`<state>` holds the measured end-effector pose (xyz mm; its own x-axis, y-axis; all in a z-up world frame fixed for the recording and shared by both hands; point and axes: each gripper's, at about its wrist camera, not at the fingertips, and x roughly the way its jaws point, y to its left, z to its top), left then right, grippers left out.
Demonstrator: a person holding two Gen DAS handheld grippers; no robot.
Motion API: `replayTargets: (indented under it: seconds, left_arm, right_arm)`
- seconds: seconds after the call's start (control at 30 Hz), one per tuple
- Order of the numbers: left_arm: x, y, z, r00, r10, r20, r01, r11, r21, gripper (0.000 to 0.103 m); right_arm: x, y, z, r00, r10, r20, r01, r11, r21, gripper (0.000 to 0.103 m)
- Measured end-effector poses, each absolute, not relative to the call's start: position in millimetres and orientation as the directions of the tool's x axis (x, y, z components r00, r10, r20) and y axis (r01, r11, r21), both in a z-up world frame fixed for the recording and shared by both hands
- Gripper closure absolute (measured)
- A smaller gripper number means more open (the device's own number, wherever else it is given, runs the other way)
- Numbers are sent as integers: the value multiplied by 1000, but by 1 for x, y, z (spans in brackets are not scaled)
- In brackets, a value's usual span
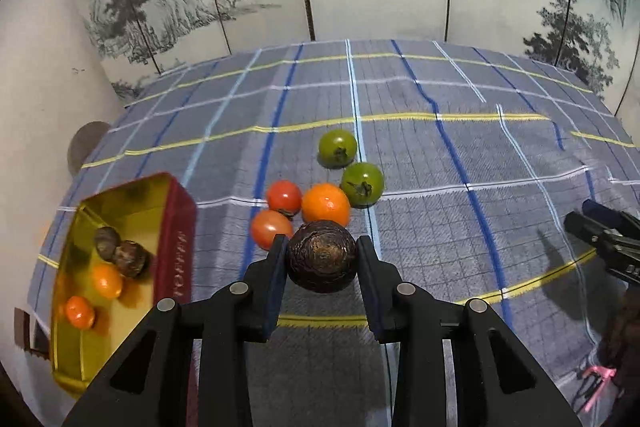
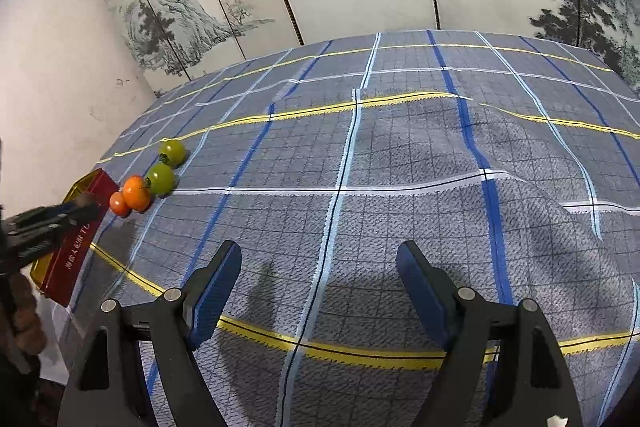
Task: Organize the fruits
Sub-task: 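Reach the left gripper to the other dark brown fruit and grasp it, then carry the dark brown fruit with the left gripper into the tin and release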
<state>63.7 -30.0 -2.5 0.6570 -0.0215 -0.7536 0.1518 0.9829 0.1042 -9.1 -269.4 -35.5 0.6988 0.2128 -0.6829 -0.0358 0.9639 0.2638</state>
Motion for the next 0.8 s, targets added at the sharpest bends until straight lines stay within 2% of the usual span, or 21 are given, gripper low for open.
replayTargets:
  seconds: [0.2, 0.5, 0.8]
  left_arm:
    - [48, -19, 12, 676, -14, -737, 141, 984, 111, 68]
    - [35, 22, 20, 672, 0, -740, 81, 994, 74, 68]
    - [28, 81, 18, 662, 70, -747, -23, 997, 72, 68]
  right_arm:
    - [-7, -269, -38, 690, 189, -699, -19, 970, 243, 21]
    - [-1, -264, -43, 664, 154, -732, -1, 979, 205, 21]
    - [1, -259, -45, 649, 133, -749, 2, 984, 176, 19]
